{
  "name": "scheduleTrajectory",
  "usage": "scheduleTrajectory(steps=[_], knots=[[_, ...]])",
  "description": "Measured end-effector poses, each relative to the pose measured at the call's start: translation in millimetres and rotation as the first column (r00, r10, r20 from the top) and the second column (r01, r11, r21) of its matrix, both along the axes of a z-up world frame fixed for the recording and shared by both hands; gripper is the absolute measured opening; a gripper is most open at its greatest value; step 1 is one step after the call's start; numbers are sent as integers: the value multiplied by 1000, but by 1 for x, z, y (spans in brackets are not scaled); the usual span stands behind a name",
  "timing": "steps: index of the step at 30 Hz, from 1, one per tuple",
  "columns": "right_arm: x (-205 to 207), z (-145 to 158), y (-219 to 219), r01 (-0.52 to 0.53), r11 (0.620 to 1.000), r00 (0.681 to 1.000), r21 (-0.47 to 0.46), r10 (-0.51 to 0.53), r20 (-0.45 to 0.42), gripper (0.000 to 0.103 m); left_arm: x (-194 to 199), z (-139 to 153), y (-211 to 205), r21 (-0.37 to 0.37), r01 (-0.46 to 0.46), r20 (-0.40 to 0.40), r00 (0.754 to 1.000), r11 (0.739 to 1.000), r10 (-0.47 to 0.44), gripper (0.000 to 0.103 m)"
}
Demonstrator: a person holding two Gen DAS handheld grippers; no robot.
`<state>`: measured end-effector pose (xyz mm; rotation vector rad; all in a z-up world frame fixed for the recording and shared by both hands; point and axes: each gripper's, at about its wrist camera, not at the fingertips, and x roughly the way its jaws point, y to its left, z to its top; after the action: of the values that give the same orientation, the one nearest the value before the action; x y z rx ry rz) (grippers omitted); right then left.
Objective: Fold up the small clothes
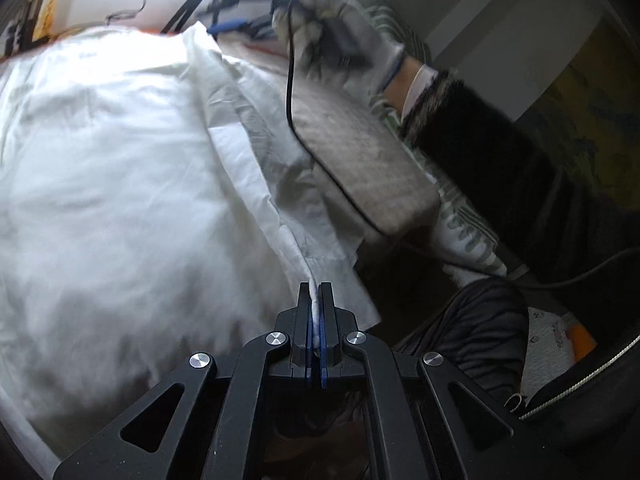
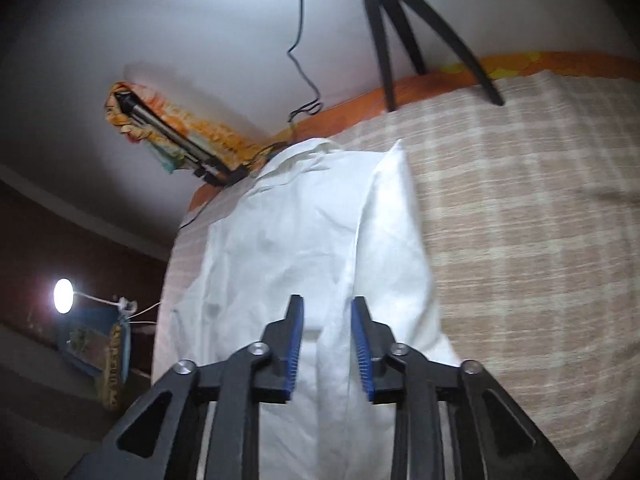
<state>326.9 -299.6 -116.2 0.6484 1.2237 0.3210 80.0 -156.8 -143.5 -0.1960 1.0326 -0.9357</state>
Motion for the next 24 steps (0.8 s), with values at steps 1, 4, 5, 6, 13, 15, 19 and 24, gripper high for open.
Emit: scheduleTrajectory(steps=[1, 4, 5, 6, 13, 15, 19, 24], knots=[[3, 3, 3, -4, 1000, 1000, -19, 4, 6, 35, -2, -4, 1, 5, -4, -8, 1000, 1000, 4, 1], [9, 6, 6, 5, 992, 1000, -124, -5, -1, 35, -3, -9, 2, 5, -9, -9, 1000, 1000, 9, 1], [12, 4, 9, 0, 989, 1000, -147, -2, -18, 35, -3, -9, 2, 1, -8, -10, 1000, 1000, 8, 1], [14, -1, 11, -10, 985, 999, -173, 3, -41, 35, -3, -9, 2, -2, -8, -9, 1000, 1000, 8, 1], [25, -40, 61, -182, 875, 978, -450, 114, -174, 1, -2, -15, 4, -37, -14, -20, 1000, 999, 14, 1], [28, -44, 72, -200, 856, 977, -477, 134, -169, 0, -2, -18, 12, -44, -24, -32, 999, 999, 22, 1], [42, -45, 82, -157, 897, 984, -413, 104, -146, 0, -2, -36, 18, -26, -46, -84, 995, 999, 43, 1], [33, -28, 83, -149, 935, 988, -323, 126, -91, 37, -1, -42, 23, -47, -65, -109, 992, 997, 60, 1]])
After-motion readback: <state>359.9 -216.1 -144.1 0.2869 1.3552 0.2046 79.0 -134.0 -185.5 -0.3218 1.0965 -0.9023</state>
